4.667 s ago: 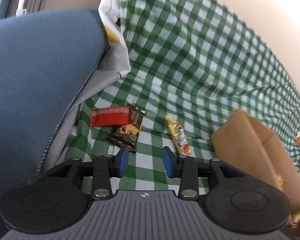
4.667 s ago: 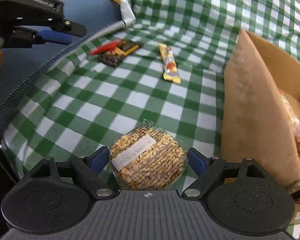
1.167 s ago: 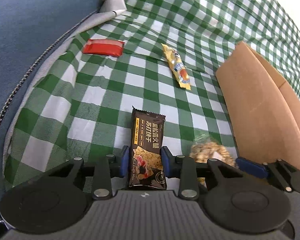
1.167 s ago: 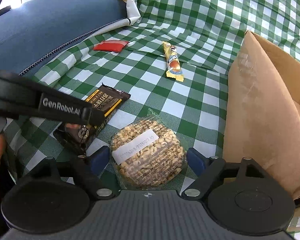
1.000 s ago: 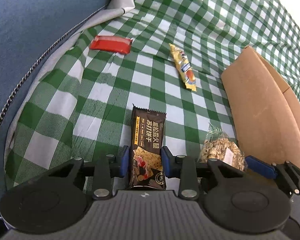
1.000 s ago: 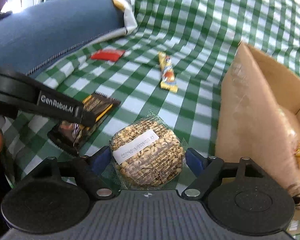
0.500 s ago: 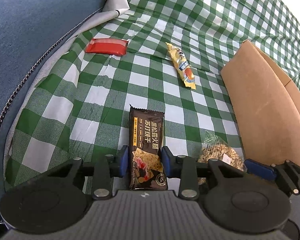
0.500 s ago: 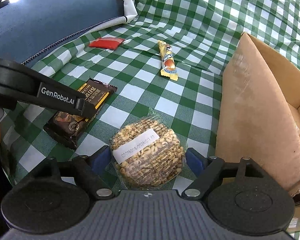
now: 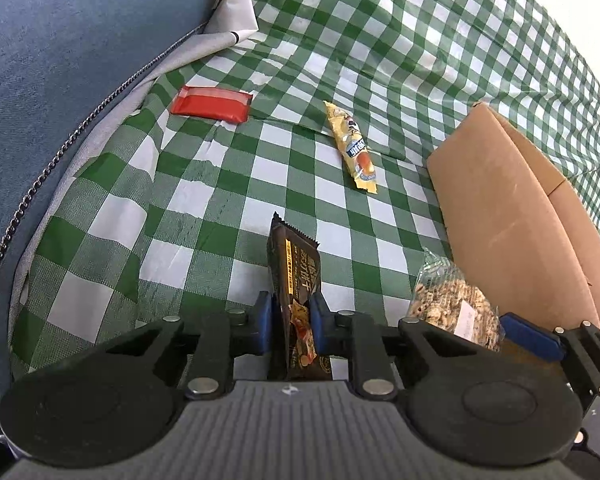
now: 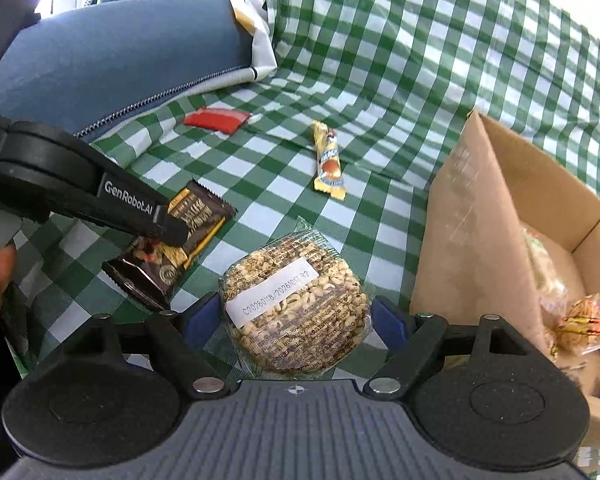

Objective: Organize snacks
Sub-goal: 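Lift the chocolate bar with the left tool while the right tool lifts the nut cake, then carry both snacks over the box, lower them in and open both tools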

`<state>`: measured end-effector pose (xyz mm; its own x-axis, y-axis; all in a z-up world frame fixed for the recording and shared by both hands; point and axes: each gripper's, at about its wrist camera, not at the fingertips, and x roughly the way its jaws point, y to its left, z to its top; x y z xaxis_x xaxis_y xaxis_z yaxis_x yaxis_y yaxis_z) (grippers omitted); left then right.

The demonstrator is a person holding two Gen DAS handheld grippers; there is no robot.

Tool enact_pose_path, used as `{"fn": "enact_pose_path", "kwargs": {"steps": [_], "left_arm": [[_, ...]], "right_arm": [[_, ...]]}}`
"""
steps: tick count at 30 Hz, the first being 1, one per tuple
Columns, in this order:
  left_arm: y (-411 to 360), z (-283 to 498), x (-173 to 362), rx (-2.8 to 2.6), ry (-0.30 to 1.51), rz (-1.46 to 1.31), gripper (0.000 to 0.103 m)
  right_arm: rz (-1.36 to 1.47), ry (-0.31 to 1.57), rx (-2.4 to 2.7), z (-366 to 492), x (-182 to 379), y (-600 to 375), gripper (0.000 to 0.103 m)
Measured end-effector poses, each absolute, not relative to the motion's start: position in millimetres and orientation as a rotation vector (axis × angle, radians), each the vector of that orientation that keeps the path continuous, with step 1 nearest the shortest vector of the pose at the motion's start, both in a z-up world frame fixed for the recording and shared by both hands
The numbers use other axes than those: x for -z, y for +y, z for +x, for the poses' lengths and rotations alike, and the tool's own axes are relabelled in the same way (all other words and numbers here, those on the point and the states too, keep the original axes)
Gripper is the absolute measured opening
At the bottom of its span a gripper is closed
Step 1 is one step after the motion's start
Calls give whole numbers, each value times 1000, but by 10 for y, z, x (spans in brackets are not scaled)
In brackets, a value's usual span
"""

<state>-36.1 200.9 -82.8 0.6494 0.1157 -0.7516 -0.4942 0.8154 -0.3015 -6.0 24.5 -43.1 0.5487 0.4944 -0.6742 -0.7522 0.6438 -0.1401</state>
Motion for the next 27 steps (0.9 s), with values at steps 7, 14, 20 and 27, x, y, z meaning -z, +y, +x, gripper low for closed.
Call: {"fn": "enact_pose_path", "kwargs": {"steps": [7, 14, 20, 27], "left_arm": [[2003, -341, 863, -384, 800, -532, 46], [1820, -150, 958, -371, 840, -385, 56], [1735, -103, 985, -384, 847, -286, 40], [1910, -262, 820, -364, 746, -451, 37]], "right_arm": [[-461, 619, -775, -143, 401, 183, 82], [-488, 588, -792, -203, 385, 153, 82], [-534, 587, -781, -225, 405, 191, 82], [-529, 563, -760, -225, 310, 185, 82]]}}
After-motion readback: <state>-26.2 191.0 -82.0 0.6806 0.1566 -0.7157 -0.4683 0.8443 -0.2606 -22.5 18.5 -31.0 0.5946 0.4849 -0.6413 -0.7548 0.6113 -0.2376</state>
